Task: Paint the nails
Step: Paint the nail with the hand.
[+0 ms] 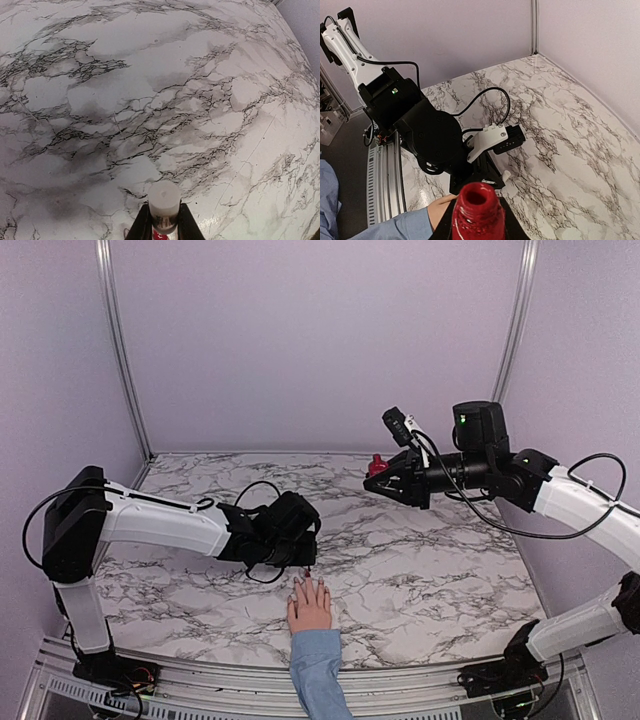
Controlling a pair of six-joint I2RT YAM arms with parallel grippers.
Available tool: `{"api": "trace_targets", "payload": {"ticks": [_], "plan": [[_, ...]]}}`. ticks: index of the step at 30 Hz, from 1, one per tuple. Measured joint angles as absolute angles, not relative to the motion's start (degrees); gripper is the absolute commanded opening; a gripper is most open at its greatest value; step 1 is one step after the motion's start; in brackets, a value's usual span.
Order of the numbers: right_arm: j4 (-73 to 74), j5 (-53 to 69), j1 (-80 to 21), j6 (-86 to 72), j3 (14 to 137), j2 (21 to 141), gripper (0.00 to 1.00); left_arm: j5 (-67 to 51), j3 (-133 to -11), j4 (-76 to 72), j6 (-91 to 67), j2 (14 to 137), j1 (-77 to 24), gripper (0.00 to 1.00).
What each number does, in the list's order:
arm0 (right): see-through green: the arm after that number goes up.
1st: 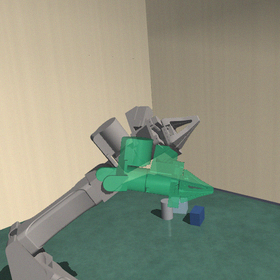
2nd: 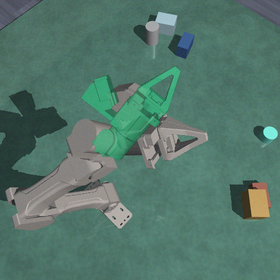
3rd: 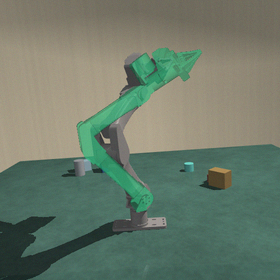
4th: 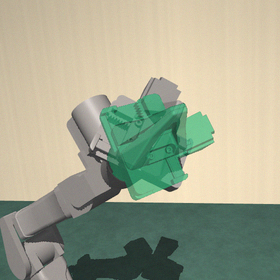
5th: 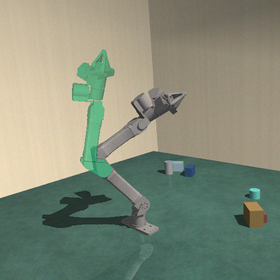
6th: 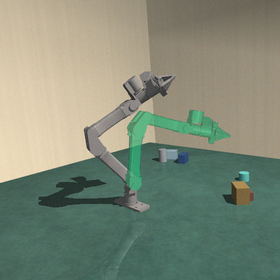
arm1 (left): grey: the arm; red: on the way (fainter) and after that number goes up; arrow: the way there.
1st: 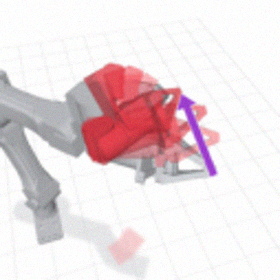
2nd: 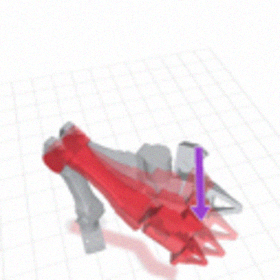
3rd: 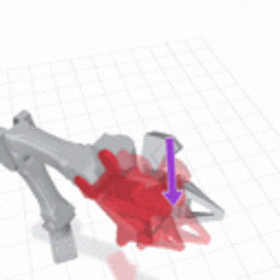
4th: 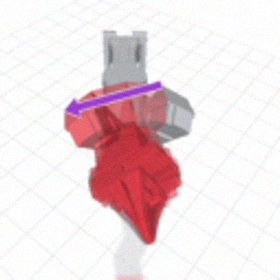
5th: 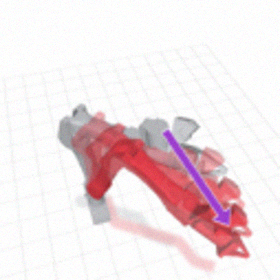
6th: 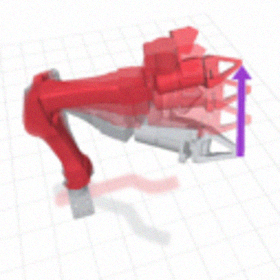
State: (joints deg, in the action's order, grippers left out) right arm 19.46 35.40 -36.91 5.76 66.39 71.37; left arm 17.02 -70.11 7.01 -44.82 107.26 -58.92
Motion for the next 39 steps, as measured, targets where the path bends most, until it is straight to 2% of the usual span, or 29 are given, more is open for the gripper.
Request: {"api": "trace_targets", "payload": {"ticks": [39], "plan": [[20.25,34.44,-36.73,6.07,66.39,72.14,0.00,17.15,-72.55,10.63,-44.29,110.24,-56.77,0.00]]}}
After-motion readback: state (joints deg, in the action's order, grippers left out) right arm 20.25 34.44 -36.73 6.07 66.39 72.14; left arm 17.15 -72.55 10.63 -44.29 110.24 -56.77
